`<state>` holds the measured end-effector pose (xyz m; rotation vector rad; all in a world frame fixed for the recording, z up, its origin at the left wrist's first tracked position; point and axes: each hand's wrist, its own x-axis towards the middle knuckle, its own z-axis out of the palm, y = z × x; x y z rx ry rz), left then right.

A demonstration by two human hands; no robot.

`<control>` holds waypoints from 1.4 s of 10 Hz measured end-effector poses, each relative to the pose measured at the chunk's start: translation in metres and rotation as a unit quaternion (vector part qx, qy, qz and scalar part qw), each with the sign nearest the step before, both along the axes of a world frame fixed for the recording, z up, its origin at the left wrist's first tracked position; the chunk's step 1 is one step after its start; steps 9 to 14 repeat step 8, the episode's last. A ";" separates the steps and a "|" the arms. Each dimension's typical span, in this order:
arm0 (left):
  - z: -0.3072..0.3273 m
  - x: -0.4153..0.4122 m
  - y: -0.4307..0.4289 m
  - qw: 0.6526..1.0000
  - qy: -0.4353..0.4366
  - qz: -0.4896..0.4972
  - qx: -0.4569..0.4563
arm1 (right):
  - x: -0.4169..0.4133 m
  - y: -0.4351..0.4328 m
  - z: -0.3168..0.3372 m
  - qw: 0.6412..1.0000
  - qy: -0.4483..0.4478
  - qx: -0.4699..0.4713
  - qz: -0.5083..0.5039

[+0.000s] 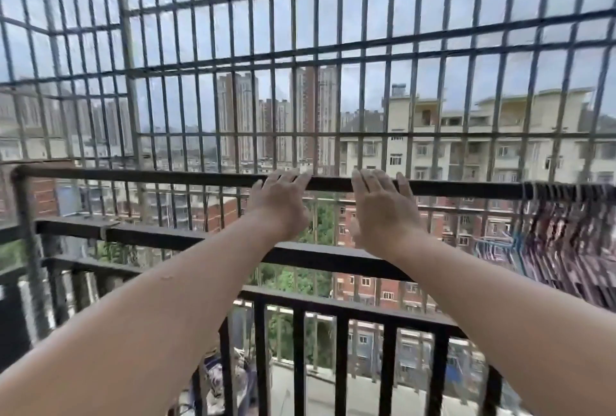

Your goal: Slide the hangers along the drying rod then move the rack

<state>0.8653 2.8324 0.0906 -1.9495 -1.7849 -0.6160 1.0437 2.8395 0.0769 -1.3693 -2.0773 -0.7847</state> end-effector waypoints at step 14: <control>-0.080 -0.061 -0.038 0.984 -0.083 -0.154 -0.032 | -0.026 -0.081 -0.063 0.991 0.081 -0.094 -0.055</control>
